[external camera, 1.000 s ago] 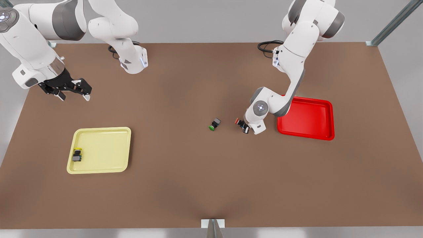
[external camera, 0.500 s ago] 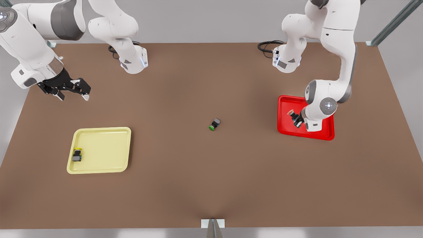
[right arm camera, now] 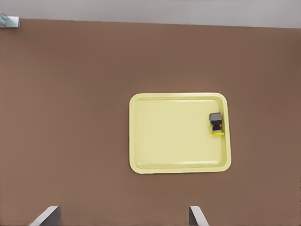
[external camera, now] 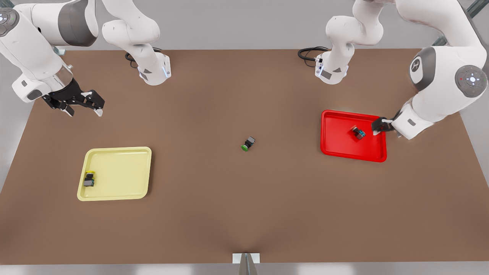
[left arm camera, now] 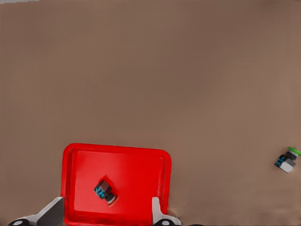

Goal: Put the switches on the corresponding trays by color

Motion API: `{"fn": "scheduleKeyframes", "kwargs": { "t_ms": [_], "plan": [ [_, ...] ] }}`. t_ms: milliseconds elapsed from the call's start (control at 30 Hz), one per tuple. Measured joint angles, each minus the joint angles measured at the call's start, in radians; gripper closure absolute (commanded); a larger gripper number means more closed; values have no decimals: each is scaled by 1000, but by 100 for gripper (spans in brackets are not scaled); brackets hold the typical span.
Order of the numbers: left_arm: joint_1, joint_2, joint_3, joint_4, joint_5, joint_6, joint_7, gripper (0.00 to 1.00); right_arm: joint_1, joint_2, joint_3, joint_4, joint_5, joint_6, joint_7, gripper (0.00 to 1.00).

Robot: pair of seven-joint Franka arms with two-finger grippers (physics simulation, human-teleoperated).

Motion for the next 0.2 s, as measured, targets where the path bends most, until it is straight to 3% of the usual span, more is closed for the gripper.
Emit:
{"fn": "scheduleKeyframes", "kwargs": {
  "t_ms": [33,133,200],
  "plan": [
    [102,-31,-95,0,-2,-19,15,0,0,0,-1,0,3,-3,0,0],
    [108,-90,-99,-179,5,95,14,0,-5,-1,-2,0,25,-5,-8,0],
    [102,-91,-97,-185,11,92,8,0,-6,-1,-2,0,25,-3,-8,0]
  ]
}}
